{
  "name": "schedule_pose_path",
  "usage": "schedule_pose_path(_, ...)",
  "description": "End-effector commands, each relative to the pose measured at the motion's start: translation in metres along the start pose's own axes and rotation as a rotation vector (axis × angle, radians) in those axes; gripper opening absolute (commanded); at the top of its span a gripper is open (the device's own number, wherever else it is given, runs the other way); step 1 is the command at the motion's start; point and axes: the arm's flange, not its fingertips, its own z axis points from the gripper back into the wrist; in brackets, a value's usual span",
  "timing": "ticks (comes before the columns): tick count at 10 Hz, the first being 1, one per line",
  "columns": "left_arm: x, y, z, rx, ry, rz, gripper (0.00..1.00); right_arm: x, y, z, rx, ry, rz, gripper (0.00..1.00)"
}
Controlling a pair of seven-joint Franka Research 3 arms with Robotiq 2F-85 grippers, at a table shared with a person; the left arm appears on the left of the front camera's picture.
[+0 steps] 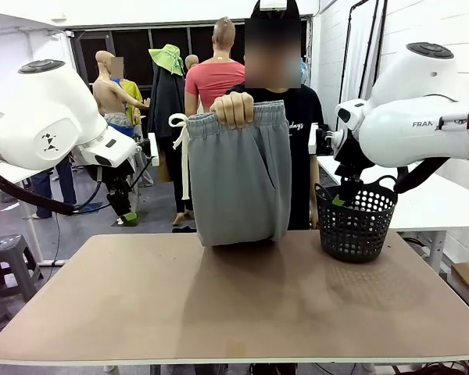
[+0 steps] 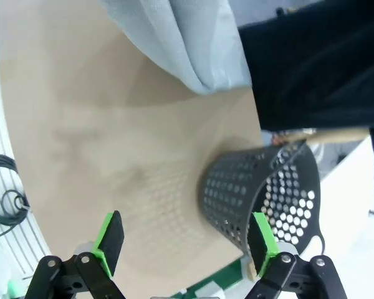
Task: Fold the training pants.
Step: Grab both ends of the Training pants handed by a person.
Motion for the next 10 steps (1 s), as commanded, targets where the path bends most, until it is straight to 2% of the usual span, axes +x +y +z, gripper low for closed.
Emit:
schedule_pose_path(1,-0.007,0.009,-0.021,-0.04,-0.085,-0.144,1.0,-0.016,-0.024,-0.017,0.111,-0.192,0.116,1.0)
schedule_pose_path(2,-0.009,0.009,-0.023,-0.053,-0.099,-0.18,1.0,-0.021,-0.028,-0.022,0.128,-0.225,0.13,1.0)
schedule_pose_path(4,-0.01,0.021,-0.031,-0.065,-0.195,-0.256,1.0,-0.023,-0.035,-0.031,0.148,-0.313,0.18,1.0)
schedule_pose_path(6,-0.005,0.026,-0.035,-0.042,-0.415,-0.214,1.0,-0.02,-0.032,-0.034,0.167,-0.412,0.177,1.0)
schedule_pose_path(10,0.006,0.02,-0.045,-0.088,-0.609,-0.208,1.0,-0.012,-0.022,-0.04,0.225,-0.63,0.205,1.0)
